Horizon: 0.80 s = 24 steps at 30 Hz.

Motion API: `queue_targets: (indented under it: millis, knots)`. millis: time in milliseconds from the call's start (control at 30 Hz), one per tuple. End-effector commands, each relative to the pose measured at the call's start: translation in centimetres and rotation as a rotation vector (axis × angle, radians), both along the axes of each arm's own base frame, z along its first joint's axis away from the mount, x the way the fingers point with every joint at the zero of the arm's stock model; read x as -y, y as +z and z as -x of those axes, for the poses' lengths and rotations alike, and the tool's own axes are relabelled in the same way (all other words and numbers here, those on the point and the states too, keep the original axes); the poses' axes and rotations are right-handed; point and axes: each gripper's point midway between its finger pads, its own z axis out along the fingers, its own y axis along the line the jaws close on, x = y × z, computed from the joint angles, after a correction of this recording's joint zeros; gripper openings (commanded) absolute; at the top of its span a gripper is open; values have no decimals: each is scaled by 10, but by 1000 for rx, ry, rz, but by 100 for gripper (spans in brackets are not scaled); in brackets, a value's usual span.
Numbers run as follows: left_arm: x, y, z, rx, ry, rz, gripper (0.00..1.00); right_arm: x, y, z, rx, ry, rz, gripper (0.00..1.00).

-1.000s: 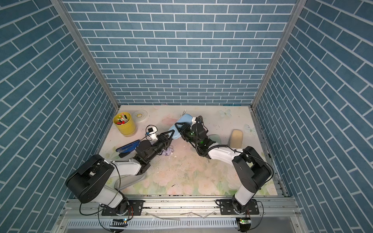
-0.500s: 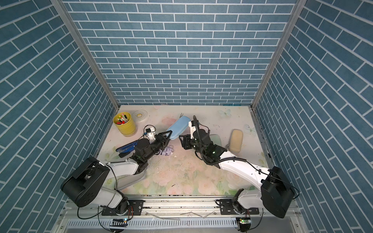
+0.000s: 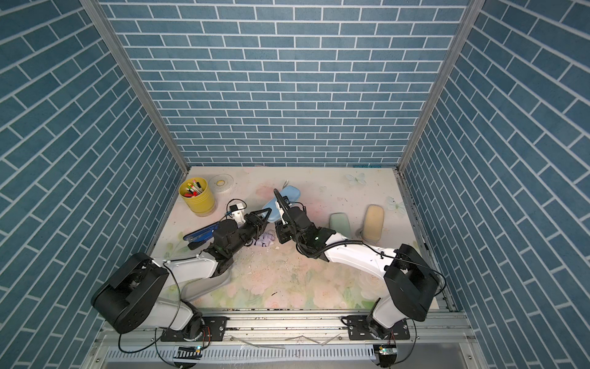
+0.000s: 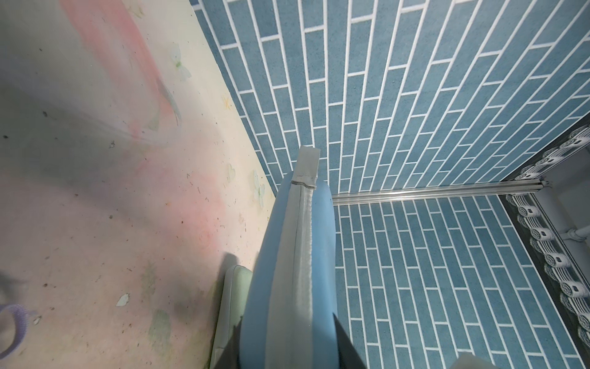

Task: Put umbrellas into zippered umbrella sleeves
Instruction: Zip the zipper on the umbrella sleeve.

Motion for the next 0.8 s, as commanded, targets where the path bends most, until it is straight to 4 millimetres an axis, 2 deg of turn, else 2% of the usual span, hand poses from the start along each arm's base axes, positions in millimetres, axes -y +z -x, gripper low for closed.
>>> queue_targets:
  millis: [0,300,400,533,767]
  knots:
    - [6,47,1,122,-21,63,24,-6,17,-12,83,-3,2,27]
    - [4,48,5,106,-21,62,22,5,30,-25,138,-48,-50,0]
    - [-1,48,6,89,-14,65,20,17,26,-29,164,-49,-18,0]
    - [-4,42,9,24,-52,47,16,43,15,-46,199,-82,87,0]
    - [-13,41,22,-56,-210,-87,13,81,27,-84,255,-142,152,0]
